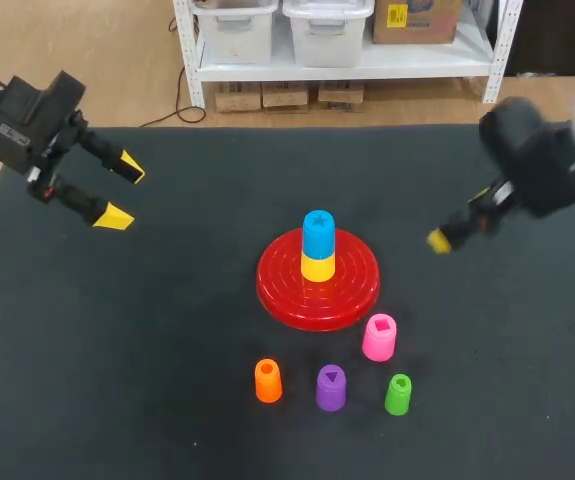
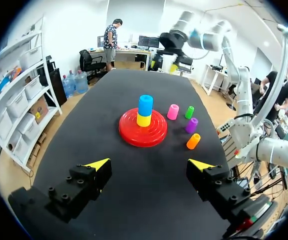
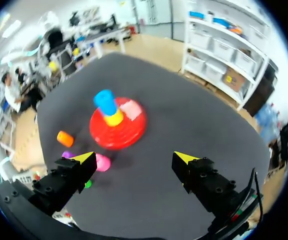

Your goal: Pick up and stack the cylinders on the red base in this order: pink,purple,orange,green

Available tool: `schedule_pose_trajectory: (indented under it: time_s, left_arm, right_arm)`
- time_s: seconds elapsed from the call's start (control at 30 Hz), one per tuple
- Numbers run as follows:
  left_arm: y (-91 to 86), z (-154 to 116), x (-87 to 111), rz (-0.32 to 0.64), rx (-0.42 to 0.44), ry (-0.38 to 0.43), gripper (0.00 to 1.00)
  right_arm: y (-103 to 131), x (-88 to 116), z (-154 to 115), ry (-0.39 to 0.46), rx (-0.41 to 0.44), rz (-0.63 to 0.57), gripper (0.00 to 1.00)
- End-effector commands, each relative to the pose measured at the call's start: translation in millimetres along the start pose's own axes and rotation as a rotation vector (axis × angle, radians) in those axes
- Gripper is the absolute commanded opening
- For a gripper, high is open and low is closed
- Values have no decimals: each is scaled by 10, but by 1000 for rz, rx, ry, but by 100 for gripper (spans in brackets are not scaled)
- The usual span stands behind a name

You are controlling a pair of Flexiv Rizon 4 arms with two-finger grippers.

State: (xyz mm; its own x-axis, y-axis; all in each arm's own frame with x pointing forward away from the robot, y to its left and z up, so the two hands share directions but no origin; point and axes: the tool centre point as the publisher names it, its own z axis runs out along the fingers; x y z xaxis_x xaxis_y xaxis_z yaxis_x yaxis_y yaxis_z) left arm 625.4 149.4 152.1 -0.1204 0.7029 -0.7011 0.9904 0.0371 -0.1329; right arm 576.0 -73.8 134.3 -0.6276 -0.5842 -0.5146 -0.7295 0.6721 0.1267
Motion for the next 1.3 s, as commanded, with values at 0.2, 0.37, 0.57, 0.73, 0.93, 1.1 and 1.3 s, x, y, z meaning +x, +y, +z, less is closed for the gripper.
schedule_pose_trajectory:
  time_s: [0.2, 0.37, 0.57, 0.73, 0.93, 1.1, 1.3]
  left_arm:
    - [-5, 6, 7, 2, -3, -2, 100]
    - [-5, 6, 7, 2, -3, -2, 100]
    - [-5, 6, 7, 2, -3, -2, 100]
    - [-5, 6, 7, 2, -3, -2, 100]
    - [-5, 6, 7, 2, -3, -2, 100]
    - [-5, 6, 7, 2, -3, -2, 100]
    - [-5, 6, 7, 2, -3, -2, 100]
  right_arm:
    - [790, 46, 551, 213, 224, -188, 100]
    - [803, 65, 736, 297, 267, -176, 100]
    - [783, 158, 827, 373, 268, -127, 100]
    - [780, 256, 878, 412, 242, -72, 100]
    - [763, 370, 938, 439, 187, 34, 100]
    - [744, 377, 960, 435, 184, 66, 100]
    - [774, 400, 1012, 442, 173, 92, 100]
